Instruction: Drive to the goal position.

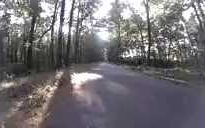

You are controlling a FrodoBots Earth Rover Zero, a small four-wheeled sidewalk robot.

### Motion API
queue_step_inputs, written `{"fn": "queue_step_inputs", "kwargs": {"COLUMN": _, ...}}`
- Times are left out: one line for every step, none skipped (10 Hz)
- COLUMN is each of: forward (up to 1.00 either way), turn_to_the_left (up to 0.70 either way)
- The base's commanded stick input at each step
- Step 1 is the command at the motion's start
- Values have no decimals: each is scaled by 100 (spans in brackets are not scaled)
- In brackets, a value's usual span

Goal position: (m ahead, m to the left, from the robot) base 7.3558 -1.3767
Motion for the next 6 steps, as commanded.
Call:
{"fn": "queue_step_inputs", "kwargs": {"forward": 70, "turn_to_the_left": -1}}
{"fn": "queue_step_inputs", "kwargs": {"forward": 70, "turn_to_the_left": -1}}
{"fn": "queue_step_inputs", "kwargs": {"forward": 70, "turn_to_the_left": -1}}
{"fn": "queue_step_inputs", "kwargs": {"forward": 70, "turn_to_the_left": -1}}
{"fn": "queue_step_inputs", "kwargs": {"forward": 70, "turn_to_the_left": -1}}
{"fn": "queue_step_inputs", "kwargs": {"forward": 70, "turn_to_the_left": -1}}
